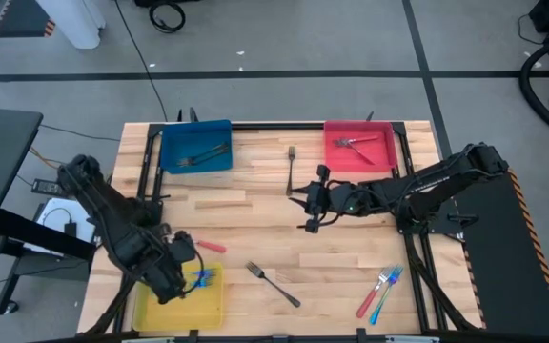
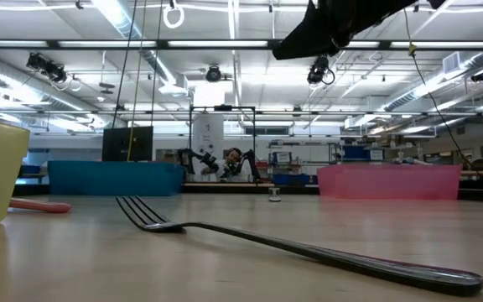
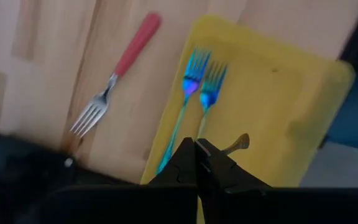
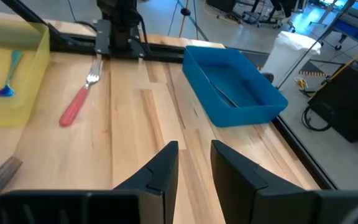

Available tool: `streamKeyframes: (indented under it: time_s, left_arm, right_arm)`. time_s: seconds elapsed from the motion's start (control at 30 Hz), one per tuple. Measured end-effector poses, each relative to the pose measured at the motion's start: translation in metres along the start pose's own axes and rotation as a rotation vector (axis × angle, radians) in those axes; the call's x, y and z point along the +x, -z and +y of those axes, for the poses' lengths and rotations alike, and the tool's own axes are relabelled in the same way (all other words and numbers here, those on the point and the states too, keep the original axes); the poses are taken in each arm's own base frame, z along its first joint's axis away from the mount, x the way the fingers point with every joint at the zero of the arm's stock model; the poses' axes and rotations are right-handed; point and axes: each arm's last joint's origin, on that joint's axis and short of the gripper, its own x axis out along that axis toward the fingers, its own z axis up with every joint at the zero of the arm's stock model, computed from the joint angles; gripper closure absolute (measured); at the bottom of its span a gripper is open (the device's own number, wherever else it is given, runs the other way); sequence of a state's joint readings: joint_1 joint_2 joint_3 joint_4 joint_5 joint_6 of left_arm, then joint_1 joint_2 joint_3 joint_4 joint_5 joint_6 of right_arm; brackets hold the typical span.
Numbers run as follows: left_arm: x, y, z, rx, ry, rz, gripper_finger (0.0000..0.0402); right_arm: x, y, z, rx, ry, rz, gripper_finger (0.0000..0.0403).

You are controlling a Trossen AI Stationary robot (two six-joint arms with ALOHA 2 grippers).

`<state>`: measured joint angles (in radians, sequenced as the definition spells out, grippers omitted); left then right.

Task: Sort silverware by color (type)
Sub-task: Put the top iridescent fork into the yellow bin

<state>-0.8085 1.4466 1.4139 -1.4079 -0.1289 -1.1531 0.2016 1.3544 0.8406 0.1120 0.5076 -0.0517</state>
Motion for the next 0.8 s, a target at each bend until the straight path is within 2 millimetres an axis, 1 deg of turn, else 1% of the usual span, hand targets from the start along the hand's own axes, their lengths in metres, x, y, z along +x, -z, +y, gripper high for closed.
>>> streamKeyframes:
  time_s: [0.1,0.23,0.37,0.53,0.7,0.8]
  left_arm:
    - [0.007,0.005,-0.004,-0.012,-0.063,0.028,0.0401]
    - [0.019,0.007,-0.014,0.008,-0.107,0.051,0.0400]
    - [0.035,0.008,-0.023,0.010,-0.141,0.168,0.0400]
    - [0.057,0.011,-0.030,0.059,-0.256,0.323,0.0400]
    - [0.075,0.005,-0.039,0.091,-0.266,0.349,0.0401]
    - [0.082,0.003,-0.042,0.087,-0.270,0.353,0.0400]
  right_arm:
    - [0.001,0.002,-0.003,-0.001,0.009,0.018,0.0300]
    - [0.003,0.003,-0.006,0.015,0.021,0.032,0.0300]
    - [0.005,0.005,-0.010,0.017,0.034,0.045,0.0300]
    - [0.007,0.005,-0.016,0.025,0.052,0.049,0.0300]
    - [0.009,0.006,-0.020,0.042,0.067,0.053,0.0300]
    - [0.010,0.006,-0.022,0.044,0.071,0.054,0.0300]
